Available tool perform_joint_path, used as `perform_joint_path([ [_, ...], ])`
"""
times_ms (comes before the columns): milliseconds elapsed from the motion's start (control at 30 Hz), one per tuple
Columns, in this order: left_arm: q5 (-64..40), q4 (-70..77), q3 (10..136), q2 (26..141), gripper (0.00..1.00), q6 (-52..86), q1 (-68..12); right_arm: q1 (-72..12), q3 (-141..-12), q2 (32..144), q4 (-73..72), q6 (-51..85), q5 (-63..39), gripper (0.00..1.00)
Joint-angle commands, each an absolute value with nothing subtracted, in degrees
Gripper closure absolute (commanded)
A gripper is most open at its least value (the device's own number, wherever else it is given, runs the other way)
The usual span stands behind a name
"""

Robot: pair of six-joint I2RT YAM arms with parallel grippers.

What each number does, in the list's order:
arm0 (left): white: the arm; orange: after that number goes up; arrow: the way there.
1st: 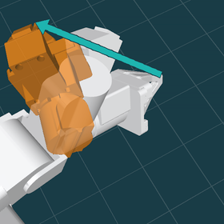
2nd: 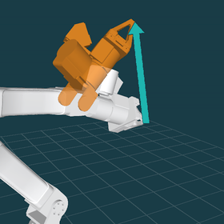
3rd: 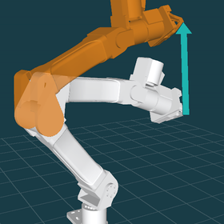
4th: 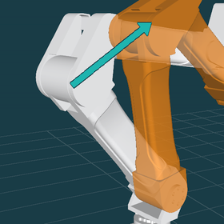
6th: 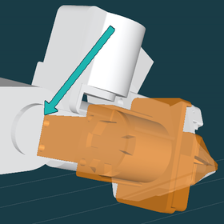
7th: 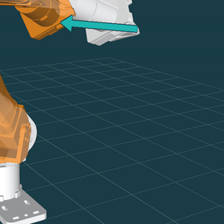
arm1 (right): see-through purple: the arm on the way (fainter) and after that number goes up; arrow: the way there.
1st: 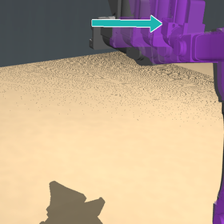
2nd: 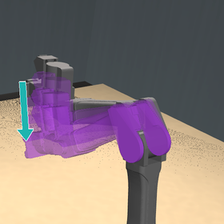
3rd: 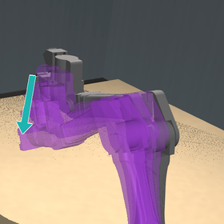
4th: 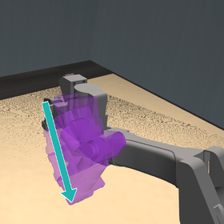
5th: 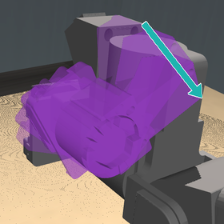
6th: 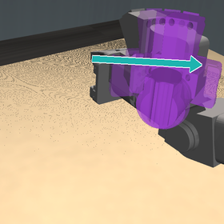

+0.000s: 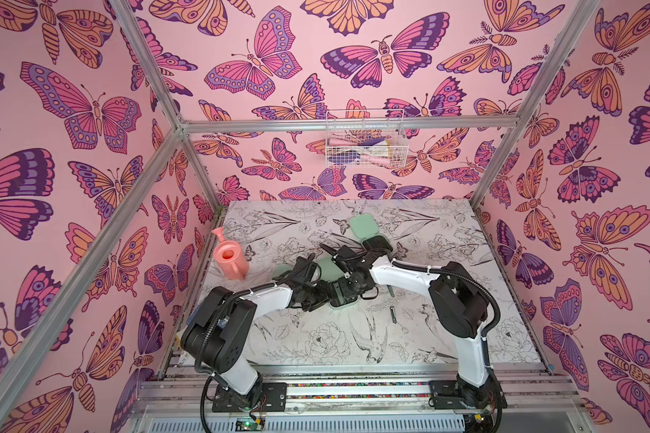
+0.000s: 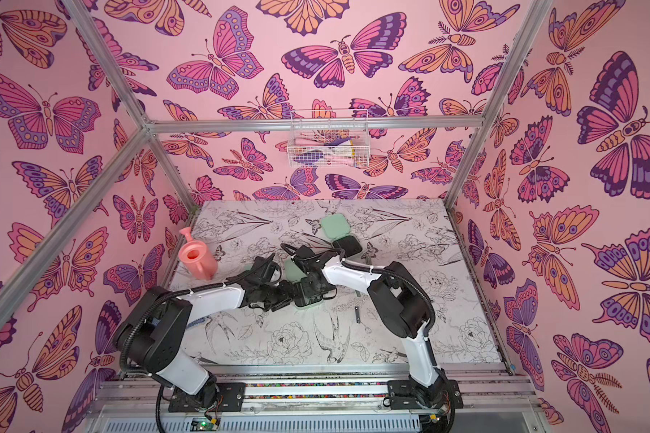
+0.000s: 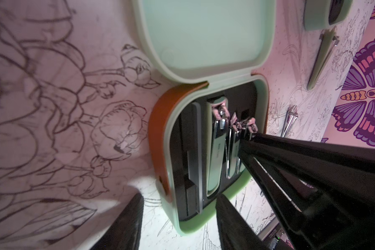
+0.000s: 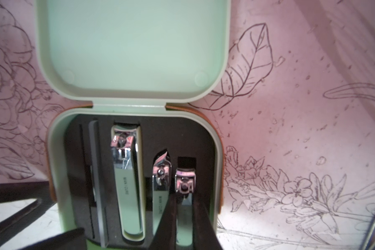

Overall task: Organize nail clipper sets
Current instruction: Place the nail clipper in the storage box.

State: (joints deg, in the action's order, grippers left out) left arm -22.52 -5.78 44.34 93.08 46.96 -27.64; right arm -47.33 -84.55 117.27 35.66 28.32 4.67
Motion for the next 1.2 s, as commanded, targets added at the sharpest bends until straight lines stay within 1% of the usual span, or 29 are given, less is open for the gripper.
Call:
perform_joint_path([
  [0, -21.88, -8.05, 42.95, 93.65, 0.44, 46.52, -27.16, -47.72, -86.06, 119.93, 37.09, 28.75, 5.89, 0.85],
  [567, -21.74, -8.09, 42.75, 93.51, 0.44, 46.41, -27.07, -47.72, -89.06, 118.91, 38.87, 27.72, 6.25, 0.76],
  [1000, -21.79, -8.08, 42.67, 93.28, 0.44, 46.45, -27.07, -47.72, -89.34, 116.67, 40.77, 27.18, 7.63, 0.76],
  [1167, -21.76, -8.04, 42.71, 93.17, 0.44, 46.49, -27.07, -47.72, -88.79, 115.36, 41.13, 27.12, 7.56, 0.78],
])
